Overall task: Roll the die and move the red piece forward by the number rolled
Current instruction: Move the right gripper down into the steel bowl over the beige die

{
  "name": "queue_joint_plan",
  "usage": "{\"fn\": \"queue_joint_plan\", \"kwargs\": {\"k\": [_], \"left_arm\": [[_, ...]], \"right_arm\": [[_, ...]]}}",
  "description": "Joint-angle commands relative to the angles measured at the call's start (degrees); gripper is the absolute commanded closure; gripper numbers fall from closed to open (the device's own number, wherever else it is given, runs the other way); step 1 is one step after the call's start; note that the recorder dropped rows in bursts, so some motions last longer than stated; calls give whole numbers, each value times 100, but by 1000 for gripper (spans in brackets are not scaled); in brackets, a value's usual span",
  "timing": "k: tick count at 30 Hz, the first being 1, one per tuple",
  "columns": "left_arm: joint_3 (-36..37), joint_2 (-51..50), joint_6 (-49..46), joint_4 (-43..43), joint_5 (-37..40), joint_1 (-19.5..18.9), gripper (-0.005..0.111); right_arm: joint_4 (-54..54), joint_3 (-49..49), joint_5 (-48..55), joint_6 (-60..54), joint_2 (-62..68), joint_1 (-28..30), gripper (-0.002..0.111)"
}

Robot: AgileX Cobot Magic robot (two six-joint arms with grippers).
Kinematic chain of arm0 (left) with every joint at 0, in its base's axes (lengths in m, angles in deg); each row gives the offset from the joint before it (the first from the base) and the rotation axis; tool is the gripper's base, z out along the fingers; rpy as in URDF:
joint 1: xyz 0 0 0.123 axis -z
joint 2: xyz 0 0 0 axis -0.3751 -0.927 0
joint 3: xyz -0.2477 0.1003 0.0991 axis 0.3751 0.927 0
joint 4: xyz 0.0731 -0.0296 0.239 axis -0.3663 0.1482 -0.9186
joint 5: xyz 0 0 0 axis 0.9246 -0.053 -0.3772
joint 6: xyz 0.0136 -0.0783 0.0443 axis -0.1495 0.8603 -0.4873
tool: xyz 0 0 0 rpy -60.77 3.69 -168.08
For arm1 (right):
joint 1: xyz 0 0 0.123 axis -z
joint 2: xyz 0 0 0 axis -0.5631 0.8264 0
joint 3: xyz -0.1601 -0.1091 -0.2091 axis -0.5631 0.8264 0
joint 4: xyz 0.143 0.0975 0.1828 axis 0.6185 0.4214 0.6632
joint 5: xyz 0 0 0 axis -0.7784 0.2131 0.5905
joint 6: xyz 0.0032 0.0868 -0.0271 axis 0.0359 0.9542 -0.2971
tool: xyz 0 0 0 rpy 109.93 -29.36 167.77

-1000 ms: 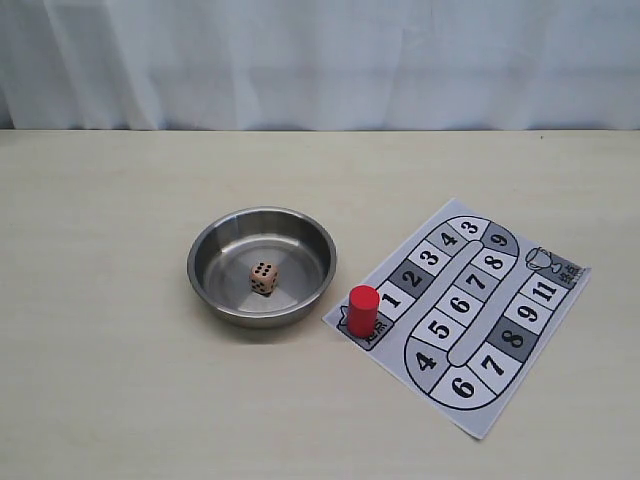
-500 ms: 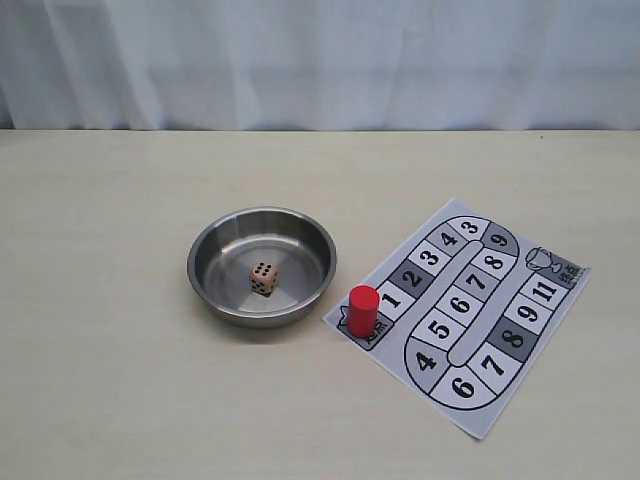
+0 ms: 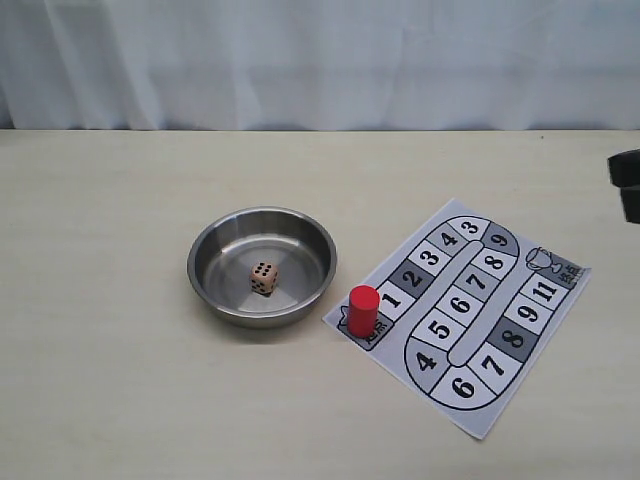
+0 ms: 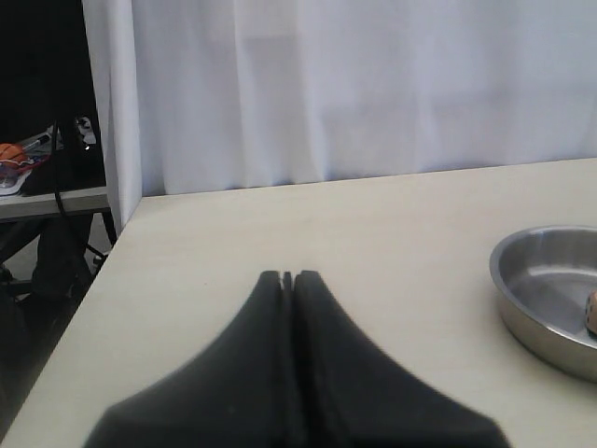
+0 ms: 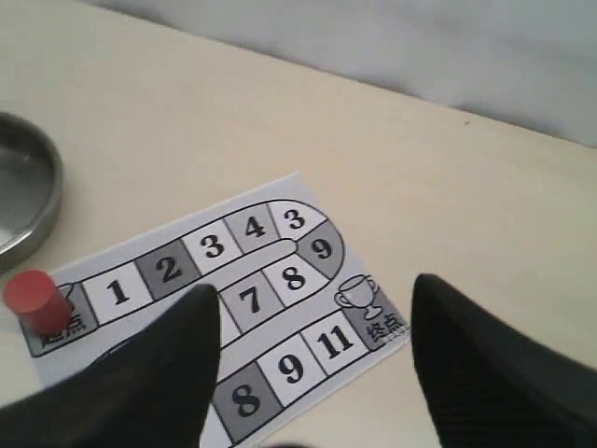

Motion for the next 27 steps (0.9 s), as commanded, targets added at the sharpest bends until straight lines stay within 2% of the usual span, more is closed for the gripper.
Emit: {"fn": "queue_joint_plan", "kwargs": {"k": [1, 6, 10, 18, 22, 27], "left_arm": [[12, 8, 31, 17, -67, 4, 107], [12, 8, 31, 17, -67, 4, 107], [12, 8, 31, 17, -67, 4, 107], [12, 8, 31, 17, -67, 4, 107], [12, 8, 31, 17, -67, 4, 107], [12, 8, 31, 17, -67, 4, 107]], "right_arm": [[50, -286, 117, -117, 534, -518, 49], [362, -717, 379, -117, 1258, -962, 49], [1221, -1185, 396, -117, 2049, -1204, 49], [1222, -2315, 387, -178, 3887, -2019, 49], [1222, -2674, -115, -178, 4546, -2354, 49], [1455, -2899, -404, -193, 5166, -2475, 49]]}}
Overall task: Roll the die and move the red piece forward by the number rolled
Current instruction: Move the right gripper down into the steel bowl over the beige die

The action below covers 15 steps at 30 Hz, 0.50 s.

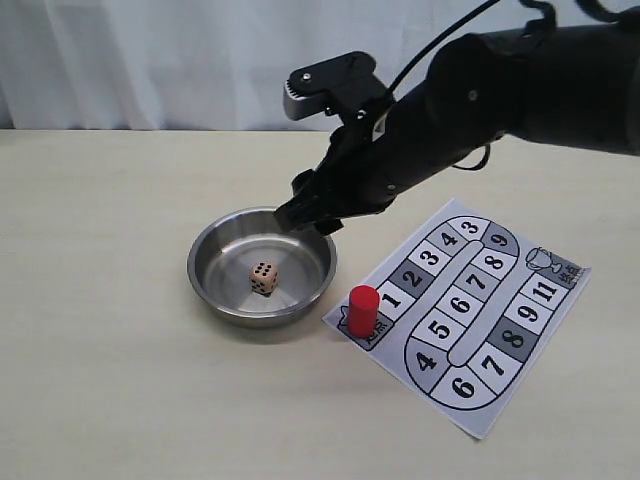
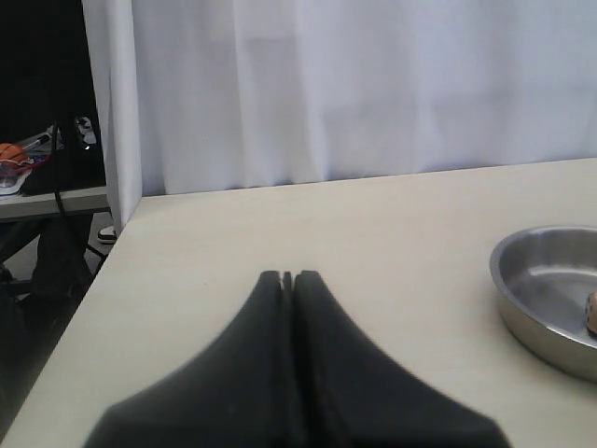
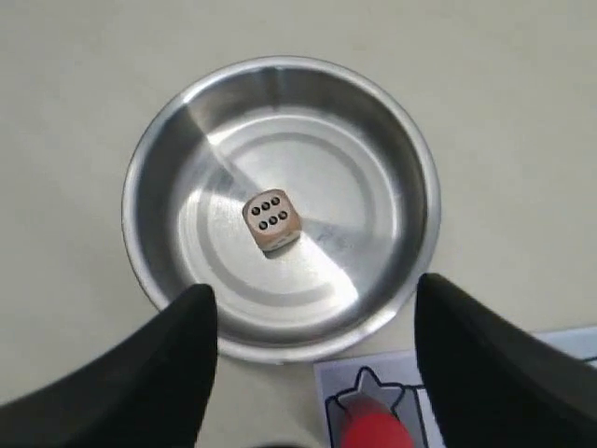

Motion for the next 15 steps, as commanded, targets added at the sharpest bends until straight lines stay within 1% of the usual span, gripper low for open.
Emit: {"fn": "queue_joint_plan", "kwargs": {"k": [1, 8, 12, 15], "left_arm": [[12, 8, 31, 17, -67, 4, 107], [12, 8, 31, 17, -67, 4, 107], [12, 8, 31, 17, -67, 4, 107], [12, 8, 31, 17, -67, 4, 107]], "right_arm": [[250, -264, -130, -69, 433, -26, 49], [259, -762, 35, -99, 1067, -26, 49], [687, -929, 102, -313, 1364, -26, 49], [805, -929, -75, -583, 1536, -26, 49]]}}
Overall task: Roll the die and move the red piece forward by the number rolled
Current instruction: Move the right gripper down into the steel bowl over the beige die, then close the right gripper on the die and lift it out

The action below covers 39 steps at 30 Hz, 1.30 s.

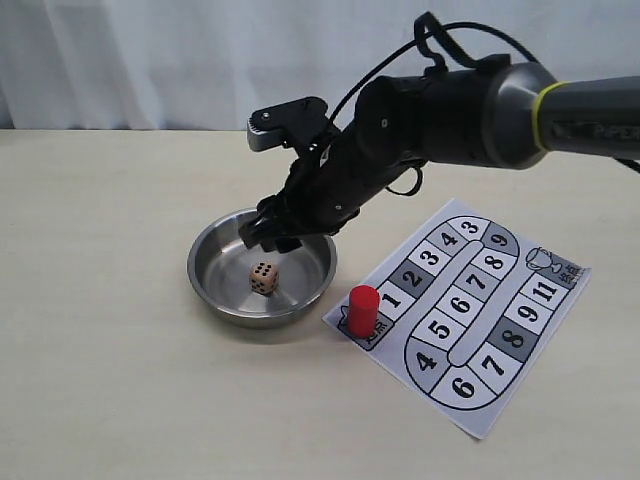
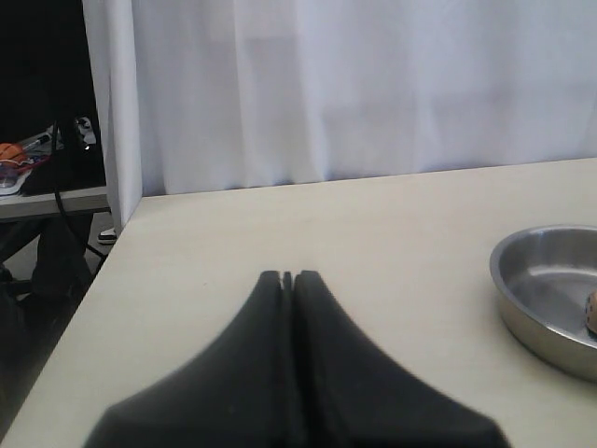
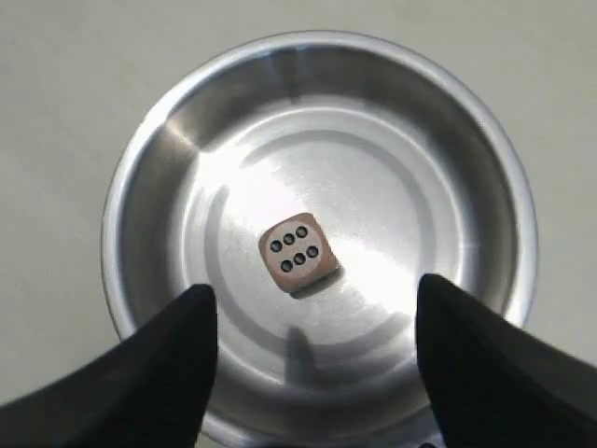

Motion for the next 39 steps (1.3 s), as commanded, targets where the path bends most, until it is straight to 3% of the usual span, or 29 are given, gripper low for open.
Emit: {"fn": "queue_joint_plan", "kwargs": {"k": [1, 9, 21, 33, 35, 39], "left_arm": [[12, 8, 31, 17, -67, 4, 107], [12, 8, 31, 17, -67, 4, 107], [12, 8, 31, 17, -67, 4, 107], [12, 8, 31, 17, -67, 4, 107], [12, 8, 31, 17, -67, 4, 107], [12, 8, 31, 17, -67, 4, 107]], "right_arm": [[210, -50, -185, -311, 257, -10, 49], [279, -50, -401, -399, 632, -10, 49], [295, -973, 355, -292, 1269, -68, 49], [-221, -1081, 50, -271, 1646, -171, 49], [-221, -1081, 11, -271, 1674, -171, 53], [-221, -1081, 11, -271, 1663, -171, 73]]}}
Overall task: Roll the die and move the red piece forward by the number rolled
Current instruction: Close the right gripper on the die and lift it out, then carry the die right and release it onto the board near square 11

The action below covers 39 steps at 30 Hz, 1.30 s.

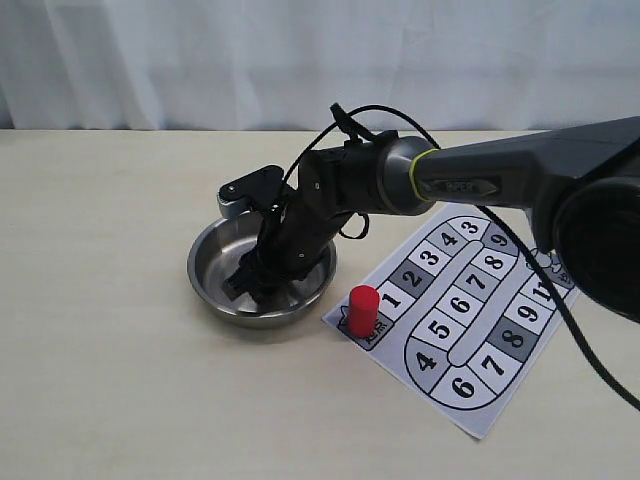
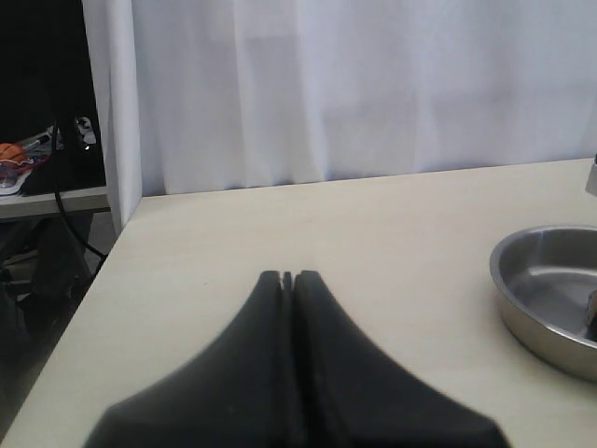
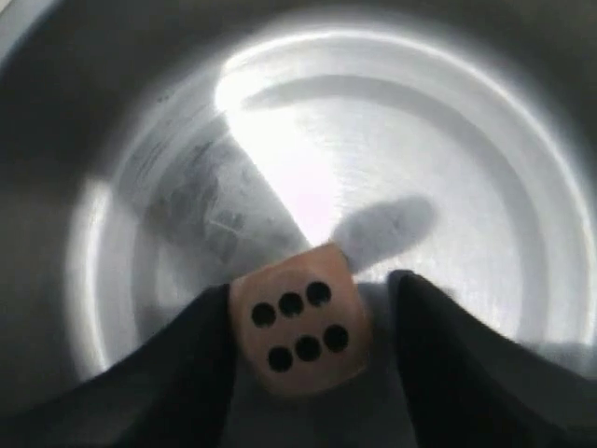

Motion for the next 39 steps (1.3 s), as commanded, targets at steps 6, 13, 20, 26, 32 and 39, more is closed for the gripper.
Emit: {"fn": "queue_joint_plan", "kwargs": {"k": [6, 13, 20, 26, 32, 39], "left_arm": [[12, 8, 31, 17, -67, 4, 107], [12, 8, 31, 17, -67, 4, 107], [12, 8, 31, 17, -67, 4, 107], [12, 8, 31, 17, -67, 4, 107], [12, 8, 31, 17, -67, 4, 107], [12, 8, 31, 17, -67, 4, 107]], "right_arm": [[-63, -29, -109, -18, -70, -1, 104], [-63, -197, 210, -31, -613, 119, 104], [-212, -131, 1491, 217, -1423, 1294, 104], [-820, 1280, 814, 198, -2050, 2591, 104], [-2231, 2019, 600, 1248, -2298, 3764, 104], [-4020, 2335, 533, 2265, -2298, 4256, 104]]}}
